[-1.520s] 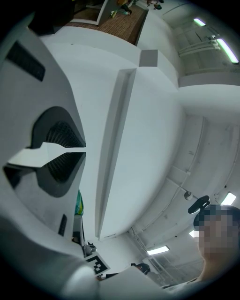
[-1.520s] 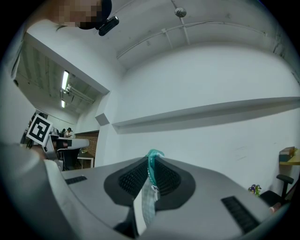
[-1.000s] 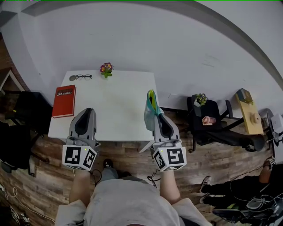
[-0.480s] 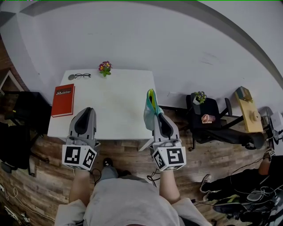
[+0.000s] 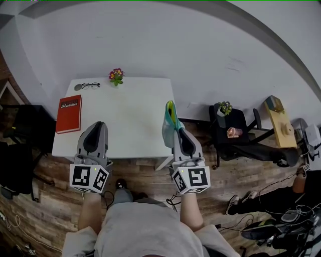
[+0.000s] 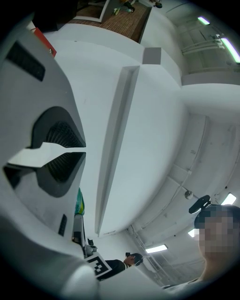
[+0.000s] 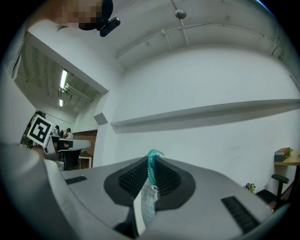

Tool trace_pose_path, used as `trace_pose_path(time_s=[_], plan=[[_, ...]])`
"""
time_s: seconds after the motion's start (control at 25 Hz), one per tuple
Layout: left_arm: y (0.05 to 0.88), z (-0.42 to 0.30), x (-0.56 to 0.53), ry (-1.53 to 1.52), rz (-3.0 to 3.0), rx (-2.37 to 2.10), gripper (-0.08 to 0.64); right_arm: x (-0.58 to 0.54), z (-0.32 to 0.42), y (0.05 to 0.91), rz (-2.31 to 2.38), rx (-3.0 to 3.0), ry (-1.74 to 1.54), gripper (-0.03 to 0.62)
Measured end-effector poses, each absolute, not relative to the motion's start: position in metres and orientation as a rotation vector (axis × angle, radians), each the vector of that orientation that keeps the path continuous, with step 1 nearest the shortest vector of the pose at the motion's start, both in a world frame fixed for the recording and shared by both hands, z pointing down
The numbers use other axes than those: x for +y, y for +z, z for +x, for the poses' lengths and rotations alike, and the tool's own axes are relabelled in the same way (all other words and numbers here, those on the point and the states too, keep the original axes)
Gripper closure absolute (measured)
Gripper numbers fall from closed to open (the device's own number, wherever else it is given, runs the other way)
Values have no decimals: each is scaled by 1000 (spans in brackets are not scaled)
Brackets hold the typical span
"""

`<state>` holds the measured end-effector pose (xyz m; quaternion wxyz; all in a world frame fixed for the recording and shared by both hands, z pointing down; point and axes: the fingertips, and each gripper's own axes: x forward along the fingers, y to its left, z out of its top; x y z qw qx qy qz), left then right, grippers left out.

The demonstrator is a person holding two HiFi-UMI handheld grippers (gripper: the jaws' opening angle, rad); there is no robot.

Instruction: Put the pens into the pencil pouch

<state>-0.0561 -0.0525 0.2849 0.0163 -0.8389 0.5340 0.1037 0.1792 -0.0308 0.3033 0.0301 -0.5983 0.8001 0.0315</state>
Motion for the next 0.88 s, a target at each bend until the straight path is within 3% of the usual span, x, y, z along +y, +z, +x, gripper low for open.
trace_pose_path(time_s=[0.88], plan=[[284, -59, -69, 319, -2606, 1662, 509, -47, 177, 302, -1853, 2467, 111, 535]])
